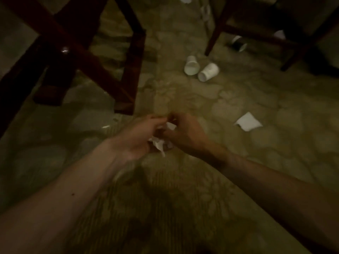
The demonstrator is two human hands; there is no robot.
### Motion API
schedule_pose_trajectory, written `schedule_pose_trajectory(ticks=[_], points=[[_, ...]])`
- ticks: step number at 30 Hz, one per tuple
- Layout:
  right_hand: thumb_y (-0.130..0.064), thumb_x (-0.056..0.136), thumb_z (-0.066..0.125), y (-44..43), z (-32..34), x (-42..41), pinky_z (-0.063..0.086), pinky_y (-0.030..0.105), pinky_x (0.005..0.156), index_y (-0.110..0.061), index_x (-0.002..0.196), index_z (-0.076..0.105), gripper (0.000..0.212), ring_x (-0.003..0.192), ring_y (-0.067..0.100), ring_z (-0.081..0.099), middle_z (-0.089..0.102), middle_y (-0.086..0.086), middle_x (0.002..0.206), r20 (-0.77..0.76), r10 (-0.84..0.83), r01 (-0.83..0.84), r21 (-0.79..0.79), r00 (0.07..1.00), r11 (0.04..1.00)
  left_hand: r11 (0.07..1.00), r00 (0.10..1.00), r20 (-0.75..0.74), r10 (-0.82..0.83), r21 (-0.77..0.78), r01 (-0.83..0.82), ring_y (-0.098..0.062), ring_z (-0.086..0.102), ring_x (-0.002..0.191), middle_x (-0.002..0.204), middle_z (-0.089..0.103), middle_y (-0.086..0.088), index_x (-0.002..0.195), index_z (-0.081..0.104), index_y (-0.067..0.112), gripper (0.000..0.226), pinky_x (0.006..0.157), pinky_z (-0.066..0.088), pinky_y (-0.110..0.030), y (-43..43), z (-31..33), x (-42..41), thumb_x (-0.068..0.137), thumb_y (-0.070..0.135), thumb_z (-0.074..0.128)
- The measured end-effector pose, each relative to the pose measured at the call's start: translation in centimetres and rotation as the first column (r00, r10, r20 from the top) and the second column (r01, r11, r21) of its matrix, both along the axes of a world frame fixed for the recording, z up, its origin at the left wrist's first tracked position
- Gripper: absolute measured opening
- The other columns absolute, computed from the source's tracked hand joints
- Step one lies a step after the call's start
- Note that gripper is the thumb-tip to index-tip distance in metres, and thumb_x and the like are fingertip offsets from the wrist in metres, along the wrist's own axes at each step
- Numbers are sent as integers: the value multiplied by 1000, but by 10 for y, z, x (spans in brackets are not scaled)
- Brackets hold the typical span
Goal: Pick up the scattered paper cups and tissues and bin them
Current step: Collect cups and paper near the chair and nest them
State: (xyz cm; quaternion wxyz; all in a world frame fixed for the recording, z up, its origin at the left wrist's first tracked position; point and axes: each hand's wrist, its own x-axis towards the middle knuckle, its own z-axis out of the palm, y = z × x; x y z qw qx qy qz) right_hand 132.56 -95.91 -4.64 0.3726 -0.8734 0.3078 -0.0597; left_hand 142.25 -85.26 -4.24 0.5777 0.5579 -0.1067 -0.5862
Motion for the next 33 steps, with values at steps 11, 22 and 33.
schedule_pose_trajectory(ticks=[11, 22, 33], points=[[-56, 85, 64, -196, -25, -128, 55, 24, 65, -24, 108, 65, 39, 86, 10, 66, 68, -7, 96, -126, -203, 219, 125, 971, 968, 968, 973, 204, -104, 245, 52, -16, 62, 63, 69, 65, -2, 77, 66, 15, 24, 50, 50, -25, -174, -31, -60, 95, 9, 51], [-24, 97, 52, -355, -159, -191, 29, 46, 114, -25, 151, 32, 58, 141, 32, 32, 27, 10, 159, -465, -170, 94, -182, 869, 979, 915, 928, 280, -245, 382, 126, -17, 66, 84, 82, 71, -1, 87, 69, 14, 29, 83, 49, -37, -278, -61, -110, 98, 34, 52], [-17, 95, 59, -360, -152, -159, 57, 25, 69, -17, 109, 70, 18, 86, 6, 68, 69, -3, 113, -52, -159, 167, 264, 986, 950, 870, 785, 514, -345, 489, 62, -8, 56, 52, 54, 58, 5, 69, 62, 16, 38, 53, 47, -22, -325, -65, -122, 100, 38, 54]])
